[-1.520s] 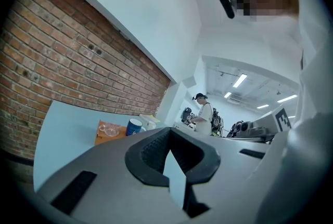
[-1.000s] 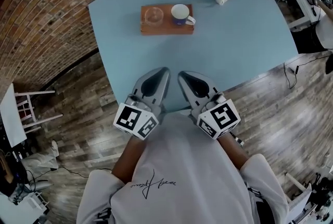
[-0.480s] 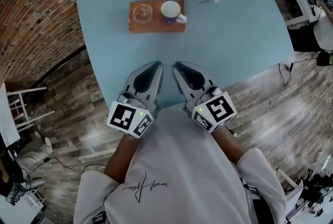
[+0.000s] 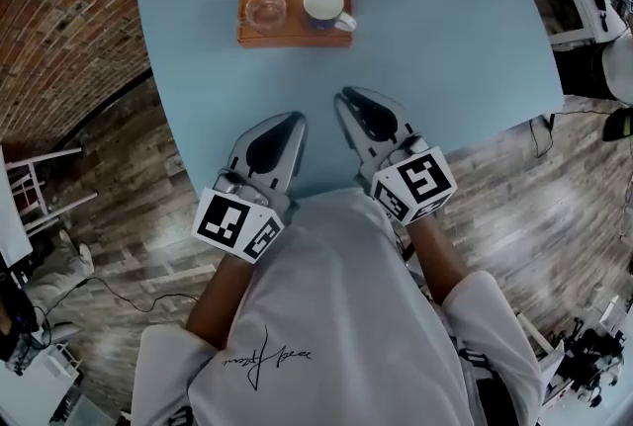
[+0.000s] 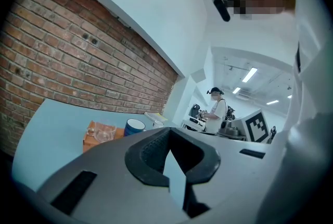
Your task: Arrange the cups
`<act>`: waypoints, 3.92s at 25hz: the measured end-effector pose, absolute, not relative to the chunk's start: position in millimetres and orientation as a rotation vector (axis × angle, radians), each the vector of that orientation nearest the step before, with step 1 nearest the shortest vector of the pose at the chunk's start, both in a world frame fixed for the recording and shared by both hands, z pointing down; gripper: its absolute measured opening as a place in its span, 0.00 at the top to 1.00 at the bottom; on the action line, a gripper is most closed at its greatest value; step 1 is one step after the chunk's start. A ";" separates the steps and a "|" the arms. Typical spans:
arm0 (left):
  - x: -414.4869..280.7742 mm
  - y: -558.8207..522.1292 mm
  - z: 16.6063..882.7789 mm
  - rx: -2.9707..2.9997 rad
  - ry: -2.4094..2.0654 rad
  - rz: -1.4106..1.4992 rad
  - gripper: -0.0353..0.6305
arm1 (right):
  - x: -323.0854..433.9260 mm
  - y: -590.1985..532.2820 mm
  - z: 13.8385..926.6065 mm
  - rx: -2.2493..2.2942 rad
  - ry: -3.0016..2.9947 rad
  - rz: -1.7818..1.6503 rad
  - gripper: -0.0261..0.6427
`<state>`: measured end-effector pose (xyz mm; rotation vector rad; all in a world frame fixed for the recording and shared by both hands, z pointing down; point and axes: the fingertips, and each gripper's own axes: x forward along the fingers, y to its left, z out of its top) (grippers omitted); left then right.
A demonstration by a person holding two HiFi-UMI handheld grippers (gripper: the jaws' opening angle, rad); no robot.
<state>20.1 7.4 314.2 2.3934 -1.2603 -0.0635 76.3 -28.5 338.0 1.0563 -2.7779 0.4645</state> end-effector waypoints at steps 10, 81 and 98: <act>23.2 2.9 316.1 2.377 -1.245 -0.060 0.94 | 76.8 -49.1 355.7 0.932 -2.776 0.447 0.83; 30.3 -20.1 374.3 2.255 -1.191 0.128 0.94 | 78.2 -175.7 451.3 0.595 -2.682 0.101 0.85; 31.5 -27.4 372.9 2.275 -1.195 0.114 0.94 | 79.1 -171.0 448.9 0.662 -2.689 0.088 0.87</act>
